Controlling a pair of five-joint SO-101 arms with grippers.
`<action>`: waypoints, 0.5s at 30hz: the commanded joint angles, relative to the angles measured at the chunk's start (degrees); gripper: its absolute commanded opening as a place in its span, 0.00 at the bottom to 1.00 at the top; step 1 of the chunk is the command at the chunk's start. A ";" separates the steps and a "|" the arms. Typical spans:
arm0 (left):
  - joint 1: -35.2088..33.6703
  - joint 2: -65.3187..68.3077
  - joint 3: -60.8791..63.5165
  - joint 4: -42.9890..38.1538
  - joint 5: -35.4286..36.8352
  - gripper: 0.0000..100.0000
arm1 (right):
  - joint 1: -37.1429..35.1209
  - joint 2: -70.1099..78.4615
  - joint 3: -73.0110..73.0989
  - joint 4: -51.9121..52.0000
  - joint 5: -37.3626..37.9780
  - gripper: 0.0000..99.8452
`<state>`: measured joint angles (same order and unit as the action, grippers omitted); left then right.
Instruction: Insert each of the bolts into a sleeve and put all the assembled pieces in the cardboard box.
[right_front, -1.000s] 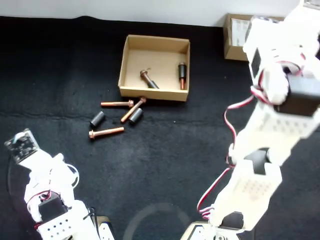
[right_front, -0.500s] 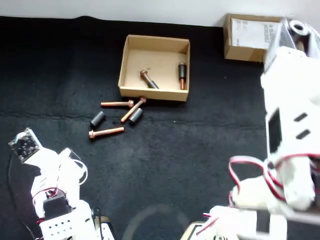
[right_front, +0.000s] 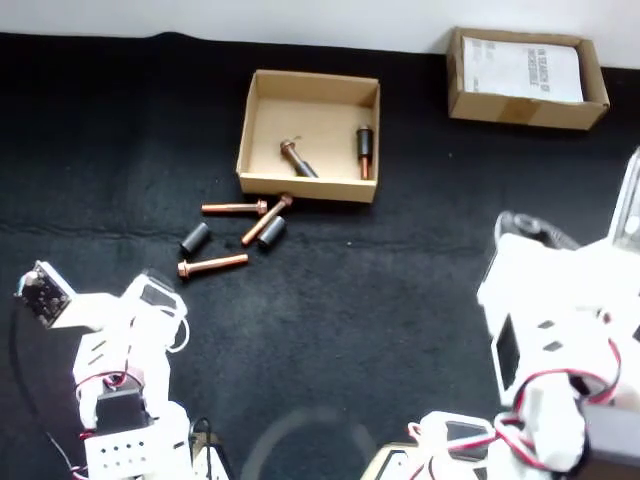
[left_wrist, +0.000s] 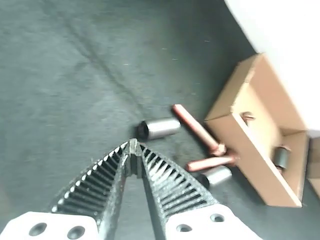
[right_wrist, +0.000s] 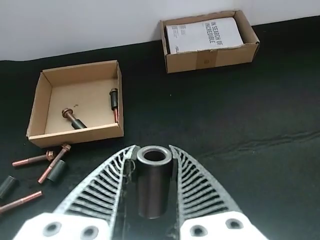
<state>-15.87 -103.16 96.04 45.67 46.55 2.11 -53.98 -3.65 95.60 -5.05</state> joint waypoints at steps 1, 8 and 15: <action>3.65 -0.13 1.01 -2.55 2.46 0.01 | 0.66 -5.85 8.48 -1.63 -0.26 0.01; 5.85 -0.13 -0.92 -2.81 4.40 0.01 | 0.66 -14.73 25.27 -3.47 -0.53 0.01; 5.67 -0.04 -13.93 -2.46 -1.67 0.01 | 0.57 -23.25 38.29 -7.96 -0.18 0.01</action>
<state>-10.95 -103.16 88.13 43.91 47.78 2.11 -74.29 30.99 89.27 -5.05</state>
